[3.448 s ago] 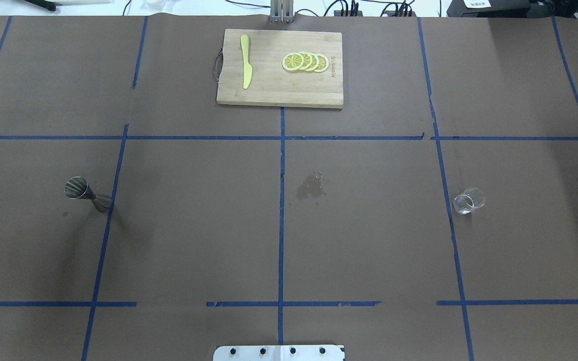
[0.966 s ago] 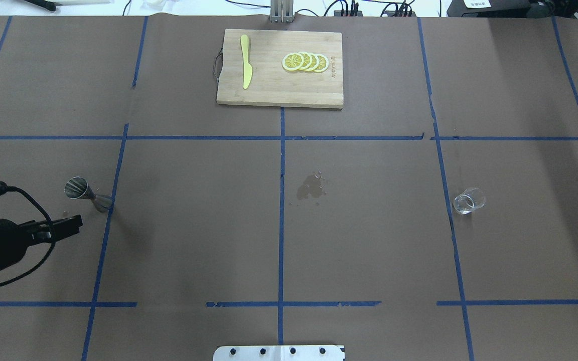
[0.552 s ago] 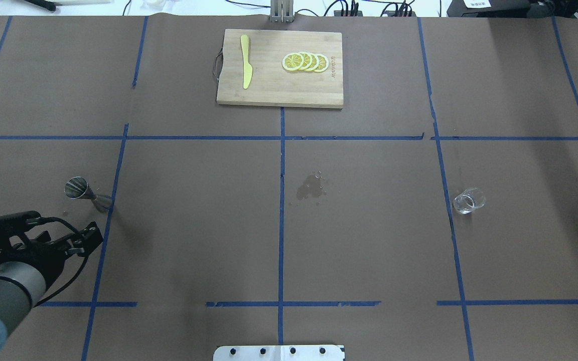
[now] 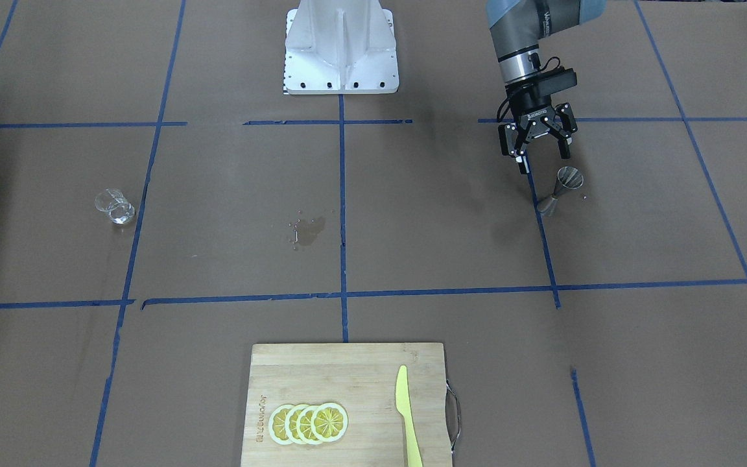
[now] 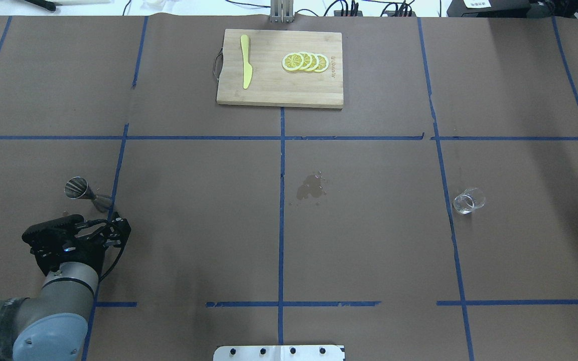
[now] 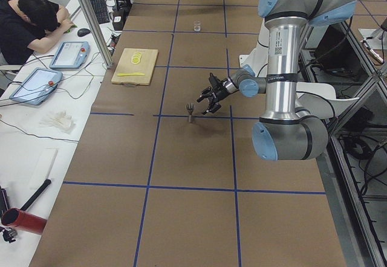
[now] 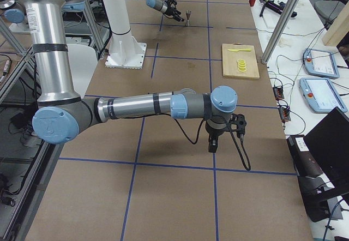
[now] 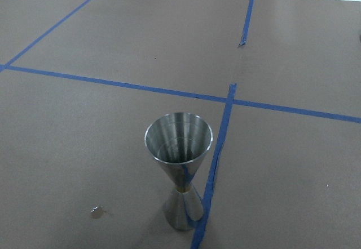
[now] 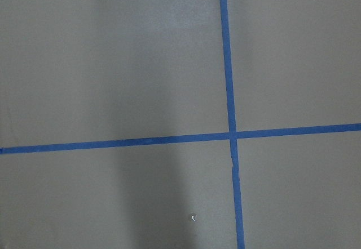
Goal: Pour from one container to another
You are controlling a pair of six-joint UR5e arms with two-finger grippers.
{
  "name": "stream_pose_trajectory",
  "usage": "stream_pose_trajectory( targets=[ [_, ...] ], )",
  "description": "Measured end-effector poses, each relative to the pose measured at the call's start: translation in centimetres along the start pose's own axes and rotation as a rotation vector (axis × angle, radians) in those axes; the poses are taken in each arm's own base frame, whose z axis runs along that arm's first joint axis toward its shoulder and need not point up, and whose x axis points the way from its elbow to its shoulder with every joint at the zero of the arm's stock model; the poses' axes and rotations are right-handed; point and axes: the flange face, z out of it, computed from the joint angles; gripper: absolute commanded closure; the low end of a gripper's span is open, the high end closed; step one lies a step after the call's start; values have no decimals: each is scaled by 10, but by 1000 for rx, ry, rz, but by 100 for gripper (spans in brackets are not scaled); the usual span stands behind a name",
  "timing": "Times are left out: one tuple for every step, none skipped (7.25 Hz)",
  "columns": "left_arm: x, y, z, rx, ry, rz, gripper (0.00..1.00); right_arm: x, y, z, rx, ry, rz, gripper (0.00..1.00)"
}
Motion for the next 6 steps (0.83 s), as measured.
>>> stream_pose_trajectory(
  targets=[
    [-11, -2, 6, 44, 0, -7, 1, -3, 0, -2, 3, -1, 5, 0],
    [-22, 0, 14, 95, 11, -21, 2, -6, 0, -2, 4, -1, 9, 0],
    [-27, 6, 23, 136, 30, -33, 3, -7, 0, -1, 3, -1, 10, 0],
    [-29, 14, 29, 158, 52, -42, 4, -8, 0, -1, 2, -1, 10, 0],
    [-28, 23, 34, 167, 66, -47, 6, -7, 1, 0, 1, -1, 11, 0],
    [-26, 30, 37, 176, 74, -47, 7, -7, 1, 1, -1, -1, 12, 0]
  ],
)
